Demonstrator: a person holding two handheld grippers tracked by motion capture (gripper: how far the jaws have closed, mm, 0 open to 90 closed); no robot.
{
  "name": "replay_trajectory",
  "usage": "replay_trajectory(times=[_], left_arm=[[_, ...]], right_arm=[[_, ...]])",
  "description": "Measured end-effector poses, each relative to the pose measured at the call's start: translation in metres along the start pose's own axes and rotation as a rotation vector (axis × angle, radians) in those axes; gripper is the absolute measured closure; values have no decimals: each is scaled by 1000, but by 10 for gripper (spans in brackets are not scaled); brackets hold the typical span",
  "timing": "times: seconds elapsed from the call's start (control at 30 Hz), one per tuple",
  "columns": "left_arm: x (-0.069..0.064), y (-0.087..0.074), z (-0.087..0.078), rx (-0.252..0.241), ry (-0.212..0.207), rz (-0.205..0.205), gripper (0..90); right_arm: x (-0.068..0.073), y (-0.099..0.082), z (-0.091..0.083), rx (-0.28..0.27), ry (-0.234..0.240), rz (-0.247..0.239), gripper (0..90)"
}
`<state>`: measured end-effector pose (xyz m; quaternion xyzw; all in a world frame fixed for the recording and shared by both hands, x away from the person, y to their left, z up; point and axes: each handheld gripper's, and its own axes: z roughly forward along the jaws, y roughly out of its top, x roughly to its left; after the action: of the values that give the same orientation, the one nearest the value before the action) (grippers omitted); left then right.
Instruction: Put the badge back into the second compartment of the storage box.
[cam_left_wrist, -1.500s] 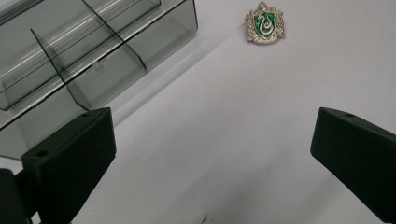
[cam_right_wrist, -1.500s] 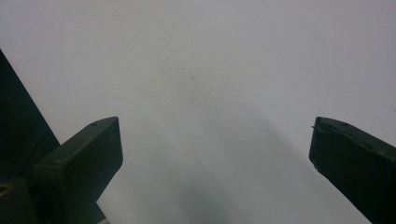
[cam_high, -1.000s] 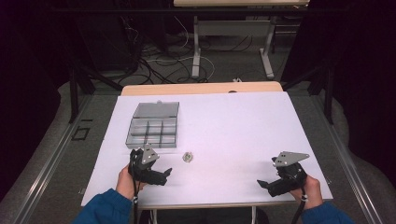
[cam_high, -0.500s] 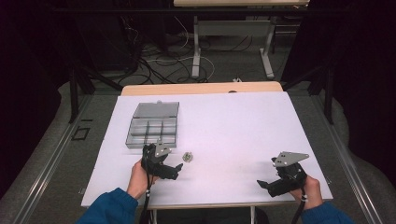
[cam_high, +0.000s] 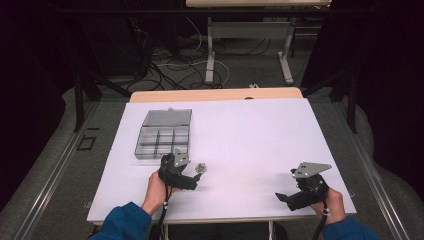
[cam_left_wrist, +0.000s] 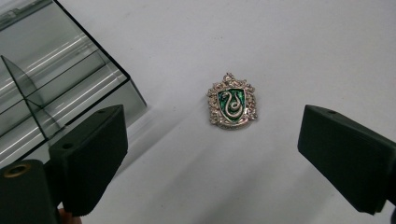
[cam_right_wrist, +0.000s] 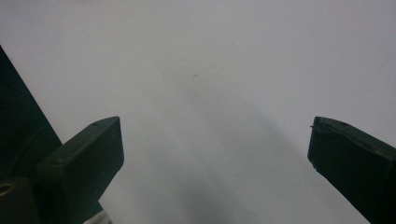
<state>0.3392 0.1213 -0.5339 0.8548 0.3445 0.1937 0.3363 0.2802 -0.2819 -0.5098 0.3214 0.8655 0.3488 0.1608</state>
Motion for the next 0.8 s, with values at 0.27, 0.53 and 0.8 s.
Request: replay_trajectory(times=[0.27, 0.53, 0.8], left_arm=[[-8, 4, 10, 21, -8, 1, 156], [-14, 8, 27, 49, -18, -32, 205], [-12, 9, 36, 51, -12, -61, 391]], right_arm=[[-1, 0, 1, 7, 10, -11, 34], [-1, 0, 1, 13, 14, -15, 35], [0, 1, 1, 11, 9, -18, 37]])
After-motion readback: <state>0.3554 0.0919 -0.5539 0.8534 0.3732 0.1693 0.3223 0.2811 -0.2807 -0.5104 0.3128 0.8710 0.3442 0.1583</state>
